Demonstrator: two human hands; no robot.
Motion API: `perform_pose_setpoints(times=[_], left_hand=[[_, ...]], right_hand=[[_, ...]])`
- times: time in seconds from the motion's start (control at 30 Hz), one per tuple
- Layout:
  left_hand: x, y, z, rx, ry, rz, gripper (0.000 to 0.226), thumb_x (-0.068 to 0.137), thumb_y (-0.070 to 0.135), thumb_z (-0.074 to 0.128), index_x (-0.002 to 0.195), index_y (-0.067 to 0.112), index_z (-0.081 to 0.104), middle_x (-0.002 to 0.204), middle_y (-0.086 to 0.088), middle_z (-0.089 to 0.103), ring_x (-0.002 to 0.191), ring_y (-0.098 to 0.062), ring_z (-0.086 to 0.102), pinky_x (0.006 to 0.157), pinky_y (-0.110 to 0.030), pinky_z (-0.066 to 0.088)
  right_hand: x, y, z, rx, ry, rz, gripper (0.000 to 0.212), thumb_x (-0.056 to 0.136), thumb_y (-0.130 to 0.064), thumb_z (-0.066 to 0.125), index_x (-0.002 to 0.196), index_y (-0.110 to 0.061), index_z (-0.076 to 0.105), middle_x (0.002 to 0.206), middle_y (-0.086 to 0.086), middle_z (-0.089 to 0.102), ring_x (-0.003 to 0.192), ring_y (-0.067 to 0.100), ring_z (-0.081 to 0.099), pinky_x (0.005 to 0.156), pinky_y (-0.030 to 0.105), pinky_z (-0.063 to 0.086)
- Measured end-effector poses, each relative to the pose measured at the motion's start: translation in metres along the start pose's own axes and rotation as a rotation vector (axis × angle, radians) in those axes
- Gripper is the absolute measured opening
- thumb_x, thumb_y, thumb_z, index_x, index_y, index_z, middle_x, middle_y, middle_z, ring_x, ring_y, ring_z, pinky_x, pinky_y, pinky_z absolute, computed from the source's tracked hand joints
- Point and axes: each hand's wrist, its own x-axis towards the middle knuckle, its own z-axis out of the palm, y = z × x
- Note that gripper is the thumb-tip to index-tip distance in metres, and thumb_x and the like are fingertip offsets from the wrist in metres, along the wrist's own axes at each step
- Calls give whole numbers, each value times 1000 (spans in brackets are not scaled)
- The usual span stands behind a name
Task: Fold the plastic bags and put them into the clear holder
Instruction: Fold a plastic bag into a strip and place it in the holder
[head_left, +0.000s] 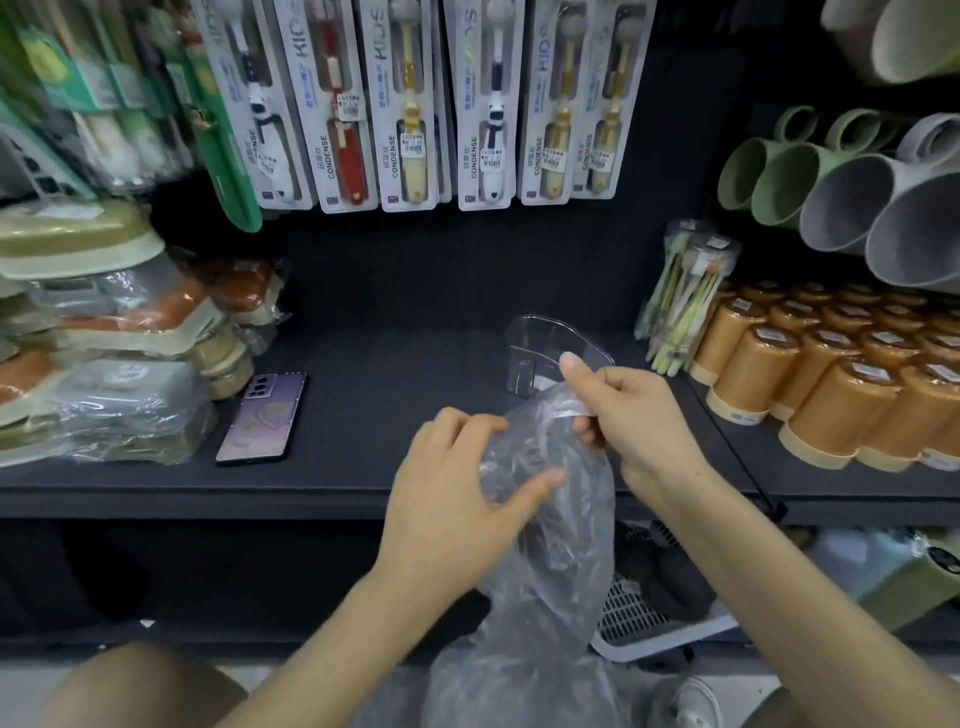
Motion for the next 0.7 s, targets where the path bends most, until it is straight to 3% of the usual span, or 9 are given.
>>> perform_pose_setpoints(times=[0.07, 0.13, 0.23, 0.3, 0.4, 0.5, 0.57, 0.6, 0.7], left_hand=[[1, -9, 6, -1, -22, -63, 56, 79, 63, 60, 119, 23, 58, 109, 12, 55, 104, -5, 52, 84, -15, 40], [4, -23, 8, -85, -85, -111, 33, 84, 44, 68, 106, 20, 64, 99, 10, 63, 95, -7, 59, 82, -22, 46], [9, -36, 1, -279, -132, -156, 11, 81, 29, 75, 79, 18, 71, 72, 2, 69, 70, -8, 63, 69, -26, 52], [13, -42, -10, -416, -139, -206, 11, 79, 26, 76, 71, 20, 71, 66, 4, 69, 61, -1, 59, 60, -16, 47], [22, -54, -23, -491, -112, -210, 19, 72, 40, 69, 65, 22, 70, 61, 4, 62, 58, -2, 52, 58, -11, 40], [28, -62, -30, -464, -114, -183, 20, 71, 45, 65, 70, 25, 70, 60, -9, 55, 58, -9, 45, 56, -16, 36], [30, -65, -33, -423, -154, -149, 18, 70, 46, 65, 72, 28, 69, 64, -20, 57, 60, -13, 47, 57, -18, 36], [30, -68, -35, -400, -175, -141, 19, 68, 46, 66, 73, 28, 69, 68, -24, 59, 61, -16, 49, 58, -19, 38], [32, -85, -46, -250, -237, -129, 32, 65, 59, 76, 78, 32, 66, 76, -7, 67, 69, -13, 60, 66, -21, 45]], right_hand=[[0, -6, 2, 55, -10, 31, 47, 88, -36, 67, 54, -15, 43, 43, -2, 50, 40, 9, 43, 44, 19, 39], [3, -7, -1, 91, -16, 59, 37, 86, -29, 70, 60, -13, 49, 43, -3, 50, 40, 9, 41, 44, 21, 38], [11, -4, -14, 118, -2, 94, 13, 84, -19, 73, 89, -14, 62, 43, -5, 47, 42, 10, 39, 44, 22, 36], [16, 0, -27, 196, -54, 128, 16, 82, -18, 71, 96, -13, 66, 44, -4, 45, 45, 10, 38, 43, 21, 35], [15, 8, -41, 246, -271, 156, 28, 76, -27, 66, 87, -1, 68, 56, 2, 52, 54, 11, 43, 48, 21, 41], [8, 15, -40, -83, -386, 33, 21, 77, -16, 74, 90, 0, 70, 71, 9, 59, 56, 12, 47, 57, 23, 43], [8, 18, -37, -304, -272, -103, 5, 78, -12, 77, 78, -10, 73, 63, -3, 62, 53, 8, 49, 59, 22, 42], [10, 20, -36, -403, -215, -168, 8, 79, -15, 77, 73, -12, 73, 61, -8, 63, 55, 5, 52, 61, 22, 42], [13, 19, -34, -621, -204, -331, 23, 83, -30, 72, 69, -12, 73, 78, -5, 64, 77, 1, 57, 78, 21, 42]])
